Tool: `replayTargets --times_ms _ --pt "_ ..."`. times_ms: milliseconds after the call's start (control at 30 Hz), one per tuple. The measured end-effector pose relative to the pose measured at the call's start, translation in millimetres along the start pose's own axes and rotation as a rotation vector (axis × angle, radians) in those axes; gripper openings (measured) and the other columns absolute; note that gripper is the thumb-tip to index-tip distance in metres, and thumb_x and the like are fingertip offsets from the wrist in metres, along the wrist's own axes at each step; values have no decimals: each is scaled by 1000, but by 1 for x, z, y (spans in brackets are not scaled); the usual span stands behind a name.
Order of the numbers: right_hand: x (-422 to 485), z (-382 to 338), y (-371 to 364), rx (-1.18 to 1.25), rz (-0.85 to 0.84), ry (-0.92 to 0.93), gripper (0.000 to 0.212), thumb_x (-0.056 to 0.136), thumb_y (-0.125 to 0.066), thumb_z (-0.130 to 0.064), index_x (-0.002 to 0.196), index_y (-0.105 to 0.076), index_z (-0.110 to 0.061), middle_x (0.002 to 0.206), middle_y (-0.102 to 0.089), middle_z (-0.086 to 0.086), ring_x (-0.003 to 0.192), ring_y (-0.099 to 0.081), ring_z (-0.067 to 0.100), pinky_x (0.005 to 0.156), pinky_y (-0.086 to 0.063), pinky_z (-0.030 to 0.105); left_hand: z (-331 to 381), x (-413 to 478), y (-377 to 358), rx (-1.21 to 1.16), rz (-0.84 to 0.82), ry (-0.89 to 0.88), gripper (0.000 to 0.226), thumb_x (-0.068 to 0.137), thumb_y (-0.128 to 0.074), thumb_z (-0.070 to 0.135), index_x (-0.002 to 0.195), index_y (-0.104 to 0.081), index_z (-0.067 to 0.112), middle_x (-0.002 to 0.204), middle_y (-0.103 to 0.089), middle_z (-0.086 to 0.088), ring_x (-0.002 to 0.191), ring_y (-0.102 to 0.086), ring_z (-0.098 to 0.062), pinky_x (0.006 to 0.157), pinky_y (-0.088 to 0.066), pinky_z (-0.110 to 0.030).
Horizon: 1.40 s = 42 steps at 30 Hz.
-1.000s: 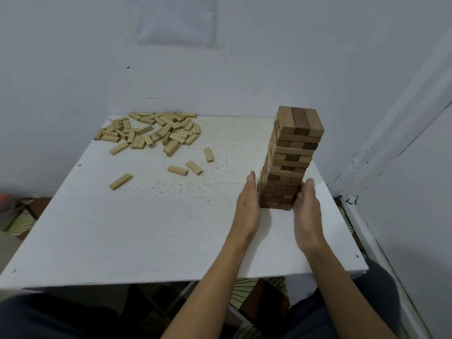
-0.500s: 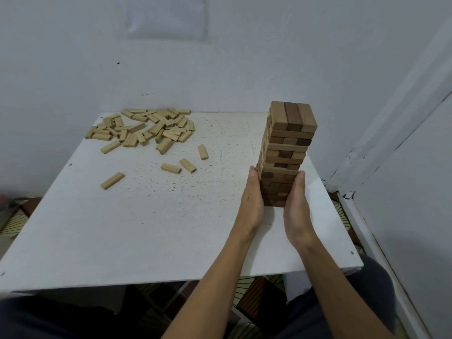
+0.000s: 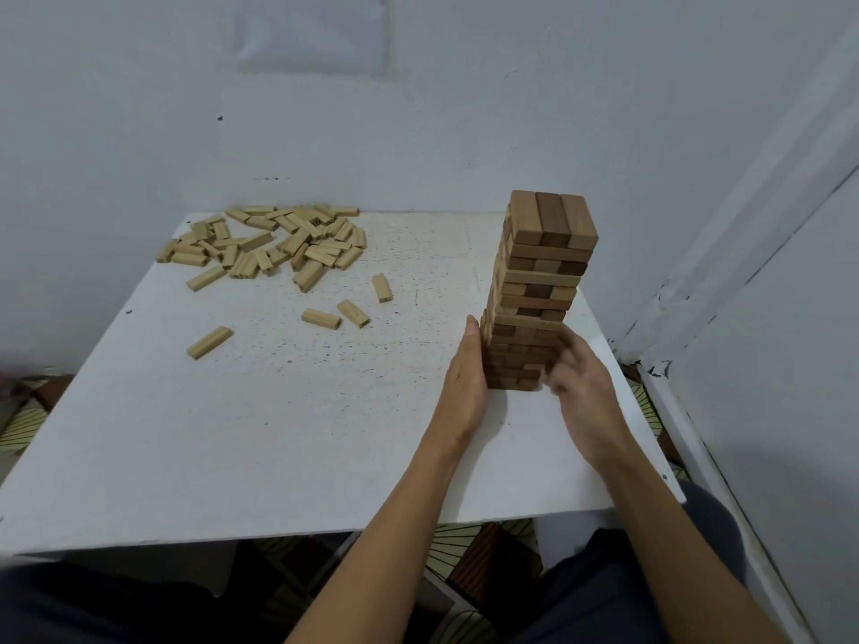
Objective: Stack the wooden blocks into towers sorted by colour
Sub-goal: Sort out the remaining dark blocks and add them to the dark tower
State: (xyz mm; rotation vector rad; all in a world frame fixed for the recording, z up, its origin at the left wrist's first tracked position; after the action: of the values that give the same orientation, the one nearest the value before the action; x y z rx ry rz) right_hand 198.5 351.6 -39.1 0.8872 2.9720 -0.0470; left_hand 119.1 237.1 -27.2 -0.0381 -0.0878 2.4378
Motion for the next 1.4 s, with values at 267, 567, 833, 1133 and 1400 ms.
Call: replayTargets --times_ms 267,567,833,1133,1400 --pt "7 -2 5 -657 -216 34 63 90 -69 -20 144 -38 -28 134 -55 -8 123 -50 13 109 -42 39 -14 6 15 142 -75 96 66 90 -42 34 152 -29 15 156 -36 1 140 -36 -13 116 -32 -37" --pt "12 -15 4 -734 -183 50 63 86 -74 -24 141 -42 -24 130 -53 -11 116 -50 10 97 -40 28 -8 10 11 299 -210 -20 66 86 -56 -1 143 -39 28 141 -54 1 130 -49 -6 109 -40 -25" --pt "9 -13 5 -713 -156 22 67 86 -75 -25 143 -39 -25 139 -50 -9 119 -45 5 101 -38 26 -9 9 12 342 -207 -25 74 85 -54 3 152 -30 21 145 -50 2 133 -46 -7 114 -38 -36" --pt "-9 -12 -18 -581 -116 53 79 87 -58 -10 154 -20 -24 131 -52 -27 121 -49 -8 109 -41 31 -6 4 7 380 -116 -40 67 83 -47 0 117 -33 56 110 -55 25 100 -55 15 84 -42 -6" --pt "-8 -6 -23 -504 -62 39 76 91 -56 -1 153 -20 -26 141 -50 -6 130 -47 11 112 -39 37 1 0 -3 335 -153 -100 72 78 -44 -7 143 -35 23 125 -60 -1 114 -57 -7 93 -46 -16"
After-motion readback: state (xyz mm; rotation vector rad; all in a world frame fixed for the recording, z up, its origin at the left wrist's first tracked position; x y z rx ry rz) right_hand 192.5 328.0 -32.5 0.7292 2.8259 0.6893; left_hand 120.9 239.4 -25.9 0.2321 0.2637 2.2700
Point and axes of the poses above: each hand's wrist, its own x-axis towards the middle knuckle, its own y-axis out of the back of the hand, z = x × y, the point moved 8 cm from there along x, towards the middle knuckle
